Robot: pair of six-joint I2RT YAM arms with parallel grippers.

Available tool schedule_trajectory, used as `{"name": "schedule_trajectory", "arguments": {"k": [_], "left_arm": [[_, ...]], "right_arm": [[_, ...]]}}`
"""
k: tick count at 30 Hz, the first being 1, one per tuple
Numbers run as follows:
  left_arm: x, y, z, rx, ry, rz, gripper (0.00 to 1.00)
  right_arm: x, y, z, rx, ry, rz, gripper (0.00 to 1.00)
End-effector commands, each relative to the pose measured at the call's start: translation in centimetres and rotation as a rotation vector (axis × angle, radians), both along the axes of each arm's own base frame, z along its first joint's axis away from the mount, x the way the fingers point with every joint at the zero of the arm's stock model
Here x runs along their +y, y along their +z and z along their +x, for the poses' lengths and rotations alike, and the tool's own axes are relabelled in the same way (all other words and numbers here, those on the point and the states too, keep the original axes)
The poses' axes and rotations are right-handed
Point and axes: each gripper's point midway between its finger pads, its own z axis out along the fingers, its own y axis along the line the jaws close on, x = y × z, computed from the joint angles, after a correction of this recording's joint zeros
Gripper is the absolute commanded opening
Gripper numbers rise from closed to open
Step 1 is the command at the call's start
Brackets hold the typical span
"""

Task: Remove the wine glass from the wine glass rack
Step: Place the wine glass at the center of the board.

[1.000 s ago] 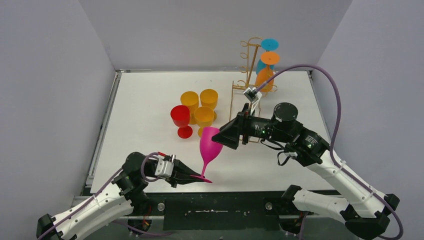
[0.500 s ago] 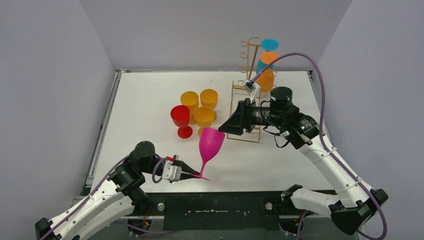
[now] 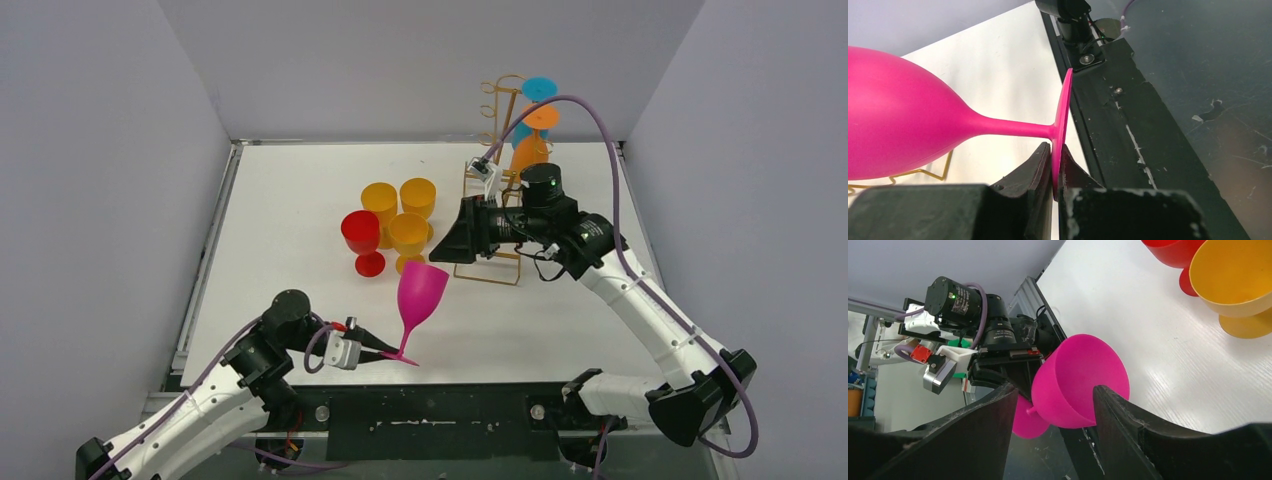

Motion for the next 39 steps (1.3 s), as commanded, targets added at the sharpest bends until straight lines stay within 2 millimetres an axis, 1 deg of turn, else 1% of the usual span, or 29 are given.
{"name": "schedule_trajectory", "arguments": {"k": [1, 3, 5, 8, 11, 15, 20, 22, 24, 26, 29, 32, 34, 36, 38, 39], "left_arm": [[-0.2, 2.2, 1.0, -0.087, 0.031, -0.098, 0.0], [-0.3, 2.6, 1.1, -0.1, 0.036, -0.114, 0.0], [-0.4, 3.0, 1.1, -0.105, 0.024, -0.127, 0.0], [-0.5, 2.8, 0.8, -0.099, 0.001, -0.115, 0.0], [-0.4, 2.6, 0.9, -0.095, -0.003, -0.096, 0.0], [-0.5, 3.1, 1.1, -0.116, 0.002, -0.099, 0.0], [-0.6, 4.0, 1.1, -0.131, -0.009, -0.108, 0.0], [-0.7, 4.1, 0.7, -0.125, -0.039, -0.105, 0.0], [-0.6, 3.8, 0.3, -0.109, -0.065, -0.09, 0.0], [-0.5, 3.7, 0.1, -0.112, -0.079, -0.078, 0.0], [-0.5, 4.4, -0.4, -0.116, -0.11, -0.089, 0.0], [-0.6, 4.8, -0.4, -0.117, -0.117, -0.093, 0.0], [-0.5, 4.4, -0.2, -0.103, -0.099, -0.072, 0.0], [-0.4, 4.1, 0.0, -0.096, -0.08, -0.053, 0.0], [-0.1, 4.0, 0.2, -0.115, -0.067, -0.023, 0.0], [0.0, 3.8, 0.3, -0.121, -0.062, -0.009, 0.0]], "right_arm": [[0.5, 1.2, 0.3, -0.022, 0.019, 0.024, 0.56], [0.6, 0.4, 0.5, 0.015, 0.019, -0.002, 0.54], [1.1, 0.5, 0.2, 0.026, 0.058, 0.012, 0.52], [2.2, 1.9, -0.4, 0.008, 0.124, 0.081, 0.52], [3.2, 3.6, -2.2, 0.016, 0.221, 0.154, 0.53], [3.6, 3.1, -3.4, 0.046, 0.255, 0.126, 0.5], [3.2, 1.7, -4.3, 0.054, 0.276, 0.069, 0.49], [3.0, 1.8, -4.6, 0.054, 0.283, 0.074, 0.47], [2.9, 2.3, -4.9, 0.056, 0.283, 0.085, 0.47], [2.8, 3.0, -5.2, 0.056, 0.284, 0.099, 0.43], [2.5, 4.0, -5.9, 0.056, 0.299, 0.121, 0.34], [2.3, 4.3, -6.8, 0.052, 0.319, 0.126, 0.29], [2.6, 4.4, -7.4, 0.041, 0.321, 0.12, 0.27], [2.9, 4.5, -8.4, 0.029, 0.344, 0.115, 0.24], [2.9, 4.7, -8.8, 0.024, 0.346, 0.119, 0.17], [2.8, 4.7, -8.9, 0.025, 0.341, 0.123, 0.11]]}}
